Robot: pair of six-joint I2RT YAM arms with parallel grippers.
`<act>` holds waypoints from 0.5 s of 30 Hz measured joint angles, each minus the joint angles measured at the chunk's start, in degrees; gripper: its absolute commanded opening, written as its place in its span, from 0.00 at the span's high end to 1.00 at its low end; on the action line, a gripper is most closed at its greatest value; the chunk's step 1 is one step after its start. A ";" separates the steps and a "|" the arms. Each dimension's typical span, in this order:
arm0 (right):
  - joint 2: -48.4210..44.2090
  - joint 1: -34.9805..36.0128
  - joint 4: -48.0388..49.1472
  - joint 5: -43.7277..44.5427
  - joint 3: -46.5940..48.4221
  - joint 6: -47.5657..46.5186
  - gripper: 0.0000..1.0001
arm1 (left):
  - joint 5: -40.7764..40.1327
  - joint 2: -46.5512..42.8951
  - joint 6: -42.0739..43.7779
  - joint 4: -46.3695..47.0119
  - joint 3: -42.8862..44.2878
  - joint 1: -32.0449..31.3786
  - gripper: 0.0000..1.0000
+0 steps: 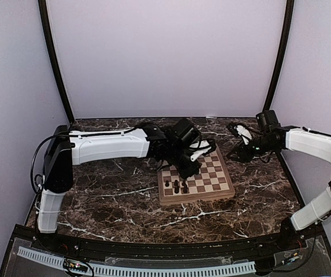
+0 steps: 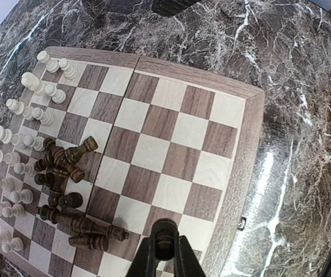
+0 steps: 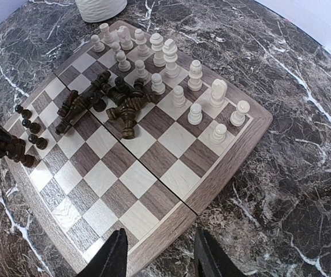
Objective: Set up the chess pieces on the board
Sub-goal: Place the pawn at e7.
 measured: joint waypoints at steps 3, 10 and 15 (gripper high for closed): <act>0.31 0.00 -0.02 -0.02 0.00 -0.02 0.59 | -1.75 1.86 1.18 -0.87 1.88 -0.11 0.94; 0.48 0.00 -0.09 -0.02 0.00 -0.24 0.59 | -2.93 5.79 2.49 -3.69 3.89 -0.74 0.94; 0.76 0.00 -0.09 -0.02 0.00 -0.26 0.59 | -2.95 6.25 2.95 -5.14 4.09 -0.96 0.94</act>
